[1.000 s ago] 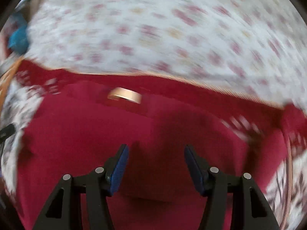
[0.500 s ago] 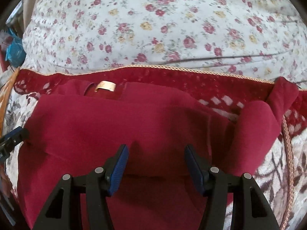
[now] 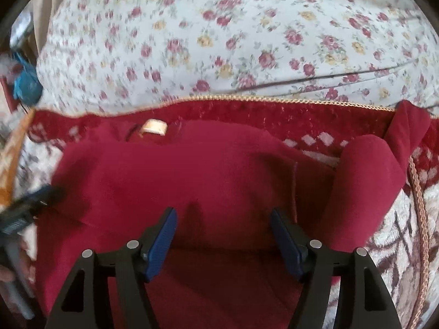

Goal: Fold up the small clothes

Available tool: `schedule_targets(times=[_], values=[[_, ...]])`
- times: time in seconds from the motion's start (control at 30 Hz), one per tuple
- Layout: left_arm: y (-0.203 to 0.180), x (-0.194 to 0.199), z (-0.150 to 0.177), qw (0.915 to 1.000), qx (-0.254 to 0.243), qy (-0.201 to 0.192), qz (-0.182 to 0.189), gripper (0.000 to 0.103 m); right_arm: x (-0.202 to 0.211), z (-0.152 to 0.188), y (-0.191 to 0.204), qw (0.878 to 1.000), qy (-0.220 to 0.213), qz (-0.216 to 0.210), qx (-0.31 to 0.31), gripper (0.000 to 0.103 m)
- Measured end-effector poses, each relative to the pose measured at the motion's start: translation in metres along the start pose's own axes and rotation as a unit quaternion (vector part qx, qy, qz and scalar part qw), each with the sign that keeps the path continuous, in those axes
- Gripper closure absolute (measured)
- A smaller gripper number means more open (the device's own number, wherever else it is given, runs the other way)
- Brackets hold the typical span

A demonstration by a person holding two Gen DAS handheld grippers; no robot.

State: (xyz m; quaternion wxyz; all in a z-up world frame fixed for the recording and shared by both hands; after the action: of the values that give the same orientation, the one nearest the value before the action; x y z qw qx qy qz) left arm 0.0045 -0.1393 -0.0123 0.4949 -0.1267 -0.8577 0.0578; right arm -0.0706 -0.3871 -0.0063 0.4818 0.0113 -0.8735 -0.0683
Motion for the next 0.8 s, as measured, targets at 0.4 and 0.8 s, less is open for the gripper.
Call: schedule_targets(times=[0.4,0.8], values=[[-0.010,-0.011,0.007,0.9975,-0.055,-0.013,-0.042,0.029,0.056,0.004,-0.116,0.991,-0.060,0.032,-0.111,0.033],[-0.013,-0.015,0.009,0.9969,-0.064,-0.017,-0.042,0.024,0.013,-0.042,-0.257,0.973,-0.059,0.120,-0.190,0.036]])
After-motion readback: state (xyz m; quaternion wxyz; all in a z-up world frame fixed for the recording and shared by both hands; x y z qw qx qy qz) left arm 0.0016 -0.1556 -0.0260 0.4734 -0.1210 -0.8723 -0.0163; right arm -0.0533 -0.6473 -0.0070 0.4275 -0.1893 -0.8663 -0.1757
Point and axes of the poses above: each gripper's, at about its wrist camera, not at the fingertips, and x roughly against the way its jaws point, y to its left, z to its underside, the point moved 5 cm from there along -x, roughly the way its jaws point, and after that the axes turned 11 degrees about x, right-handed, at the moved point
